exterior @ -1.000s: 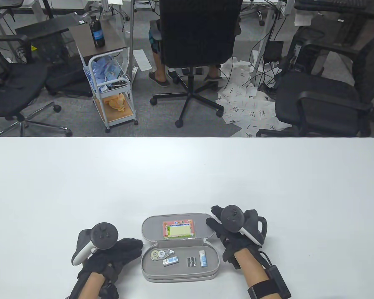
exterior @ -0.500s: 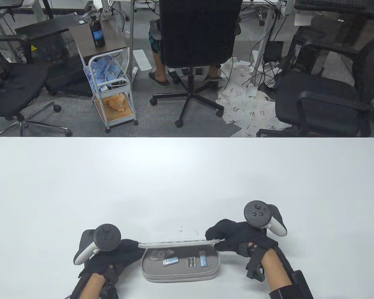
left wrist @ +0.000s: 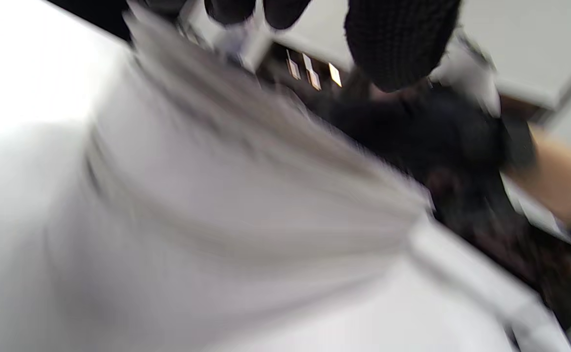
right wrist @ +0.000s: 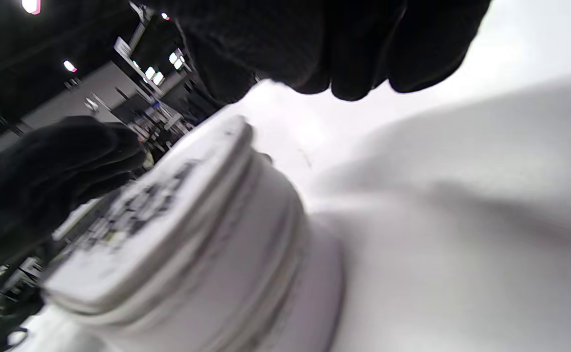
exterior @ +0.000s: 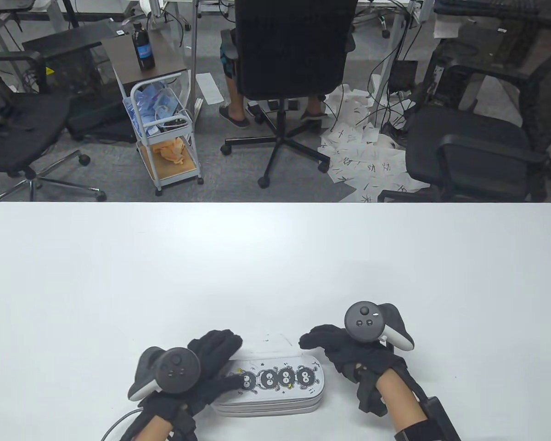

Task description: Pack double-layer zippered pencil case

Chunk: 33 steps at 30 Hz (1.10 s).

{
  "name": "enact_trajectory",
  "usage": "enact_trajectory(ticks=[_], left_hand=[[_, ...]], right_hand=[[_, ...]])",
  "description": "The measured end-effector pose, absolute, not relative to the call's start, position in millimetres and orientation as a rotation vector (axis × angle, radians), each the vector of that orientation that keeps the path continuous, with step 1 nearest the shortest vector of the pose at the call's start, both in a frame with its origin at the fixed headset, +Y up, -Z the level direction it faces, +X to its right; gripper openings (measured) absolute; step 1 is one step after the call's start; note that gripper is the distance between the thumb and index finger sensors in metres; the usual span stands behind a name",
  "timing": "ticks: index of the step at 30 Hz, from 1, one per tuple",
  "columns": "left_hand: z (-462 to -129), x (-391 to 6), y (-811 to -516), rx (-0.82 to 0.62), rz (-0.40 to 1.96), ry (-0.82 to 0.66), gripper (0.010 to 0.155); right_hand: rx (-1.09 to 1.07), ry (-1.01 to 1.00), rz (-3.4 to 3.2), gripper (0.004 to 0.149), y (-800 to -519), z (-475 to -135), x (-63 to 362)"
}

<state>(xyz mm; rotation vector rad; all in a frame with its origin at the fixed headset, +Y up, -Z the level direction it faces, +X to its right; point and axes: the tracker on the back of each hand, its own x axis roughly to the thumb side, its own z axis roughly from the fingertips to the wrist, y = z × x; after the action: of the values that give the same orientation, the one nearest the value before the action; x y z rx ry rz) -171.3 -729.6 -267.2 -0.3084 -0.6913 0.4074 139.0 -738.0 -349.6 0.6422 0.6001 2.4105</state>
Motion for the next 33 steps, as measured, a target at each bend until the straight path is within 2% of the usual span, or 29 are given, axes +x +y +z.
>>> enact_trajectory(ticks=[2, 4, 6, 13, 21, 22, 23, 24, 26, 33], left_hand=[[-263, -157, -735, -0.348, 0.266, -0.734, 0.096], [-262, -151, -740, -0.327, 0.176, -0.739, 0.095], [-262, -149, -742, -0.275, 0.156, -0.729, 0.092], [-265, -152, -745, -0.350, 0.168, -0.718, 0.089], [-262, -151, -747, -0.350, 0.148, -0.711, 0.088], [-263, -152, -747, -0.352, 0.151, -0.709, 0.088], [-264, -152, -746, -0.366, 0.143, -0.704, 0.088], [-265, -152, -745, -0.377, 0.130, -0.700, 0.087], [-267, -150, -745, -0.411, 0.109, -0.696, 0.087], [-267, -150, -746, -0.463, 0.124, -0.686, 0.087]], right_hand=[[0.715, 0.798, 2.403, 0.055, -750, -359, 129], [0.706, 0.919, 2.416, 0.054, -759, -366, 123], [0.709, 0.911, 2.395, 0.050, -761, -373, 124], [0.688, 0.942, 2.384, 0.039, -764, -376, 116], [0.679, 0.895, 2.328, 0.038, -769, -374, 123], [0.687, 0.907, 2.284, 0.044, -769, -374, 122], [0.692, 0.955, 2.237, 0.057, -770, -374, 120], [0.694, 0.970, 2.215, 0.058, -770, -374, 118], [0.714, 1.000, 2.219, 0.051, -769, -374, 115], [0.693, 0.966, 2.188, 0.043, -773, -377, 118]])
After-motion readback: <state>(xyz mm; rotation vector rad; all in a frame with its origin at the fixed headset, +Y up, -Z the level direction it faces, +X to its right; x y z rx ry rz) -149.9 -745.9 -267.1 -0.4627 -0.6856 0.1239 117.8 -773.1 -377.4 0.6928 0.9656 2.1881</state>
